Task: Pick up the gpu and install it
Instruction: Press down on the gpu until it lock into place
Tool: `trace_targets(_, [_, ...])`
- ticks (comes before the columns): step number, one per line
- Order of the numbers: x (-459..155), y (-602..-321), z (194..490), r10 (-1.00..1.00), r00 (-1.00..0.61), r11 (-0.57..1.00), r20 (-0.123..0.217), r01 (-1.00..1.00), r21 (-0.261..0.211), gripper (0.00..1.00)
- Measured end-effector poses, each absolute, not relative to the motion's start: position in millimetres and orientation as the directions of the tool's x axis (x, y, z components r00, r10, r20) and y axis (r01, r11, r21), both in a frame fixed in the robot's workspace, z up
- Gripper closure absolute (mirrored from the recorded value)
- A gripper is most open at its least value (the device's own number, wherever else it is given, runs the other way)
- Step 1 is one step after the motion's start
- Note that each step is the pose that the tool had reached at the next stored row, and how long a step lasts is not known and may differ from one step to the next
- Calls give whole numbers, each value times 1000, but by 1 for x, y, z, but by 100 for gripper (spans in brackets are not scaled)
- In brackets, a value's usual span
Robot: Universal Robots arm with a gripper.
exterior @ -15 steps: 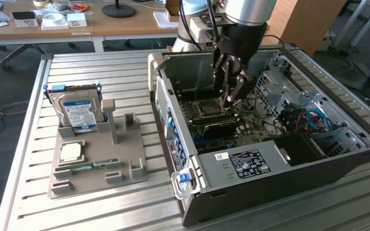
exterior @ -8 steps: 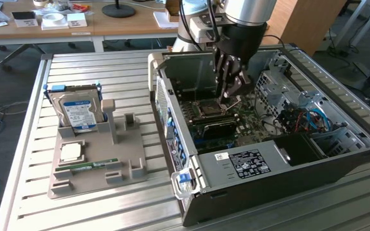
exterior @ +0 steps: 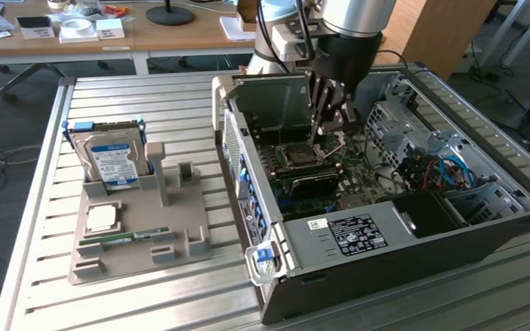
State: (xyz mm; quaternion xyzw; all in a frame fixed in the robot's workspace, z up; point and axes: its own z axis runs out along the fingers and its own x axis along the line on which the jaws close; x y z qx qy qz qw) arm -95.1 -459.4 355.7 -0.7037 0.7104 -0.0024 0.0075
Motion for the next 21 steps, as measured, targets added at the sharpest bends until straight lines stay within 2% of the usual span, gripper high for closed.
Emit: trace_targets(21, [-84, -456, 351, -1000, -9, 9, -7, -1000, -13, 89])
